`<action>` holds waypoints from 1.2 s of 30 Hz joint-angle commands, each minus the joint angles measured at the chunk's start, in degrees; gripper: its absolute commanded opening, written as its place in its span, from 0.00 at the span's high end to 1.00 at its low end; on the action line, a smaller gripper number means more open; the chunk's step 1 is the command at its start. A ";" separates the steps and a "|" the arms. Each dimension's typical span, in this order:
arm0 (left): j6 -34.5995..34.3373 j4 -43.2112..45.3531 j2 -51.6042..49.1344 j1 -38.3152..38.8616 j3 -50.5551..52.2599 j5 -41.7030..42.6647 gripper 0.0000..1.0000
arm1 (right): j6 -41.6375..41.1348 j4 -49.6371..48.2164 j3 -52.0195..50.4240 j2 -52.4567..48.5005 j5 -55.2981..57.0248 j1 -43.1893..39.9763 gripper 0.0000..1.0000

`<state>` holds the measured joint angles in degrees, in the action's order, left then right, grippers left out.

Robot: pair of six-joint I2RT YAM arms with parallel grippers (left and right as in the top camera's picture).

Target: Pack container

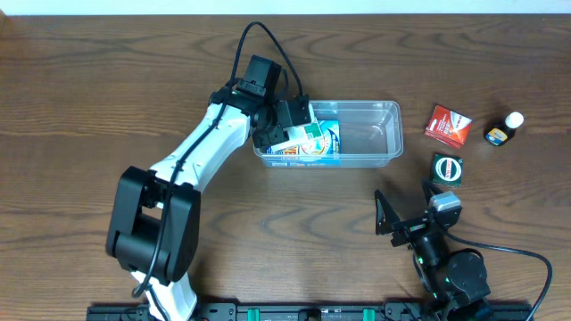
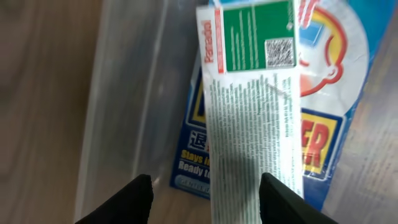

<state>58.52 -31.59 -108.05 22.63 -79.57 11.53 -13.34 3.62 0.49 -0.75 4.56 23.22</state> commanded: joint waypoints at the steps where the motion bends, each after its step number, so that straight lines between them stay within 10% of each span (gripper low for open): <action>1: -1.18 -0.02 4.55 0.22 -0.55 -0.48 0.44 | 0.57 0.09 -0.17 0.07 0.35 0.70 0.01; 7: -12.04 1.18 11.21 -0.04 -0.55 -0.72 0.44 | 0.57 0.09 -0.17 0.07 0.35 0.70 0.01; 16: -56.33 8.33 20.48 -11.65 -0.55 -12.87 0.13 | 0.57 0.09 -0.17 0.07 0.35 0.70 0.01; 17: -57.61 8.31 20.76 -13.66 -0.55 -12.85 0.00 | 0.57 0.09 -0.17 0.07 0.35 0.70 0.01; 36: -57.99 5.07 20.81 -24.50 -0.52 -12.85 0.02 | 0.57 0.09 -0.17 0.07 0.35 0.70 0.01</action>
<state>1.28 -26.48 -87.29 -1.67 -79.59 -0.47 -13.34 3.62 0.49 -0.75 4.56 23.22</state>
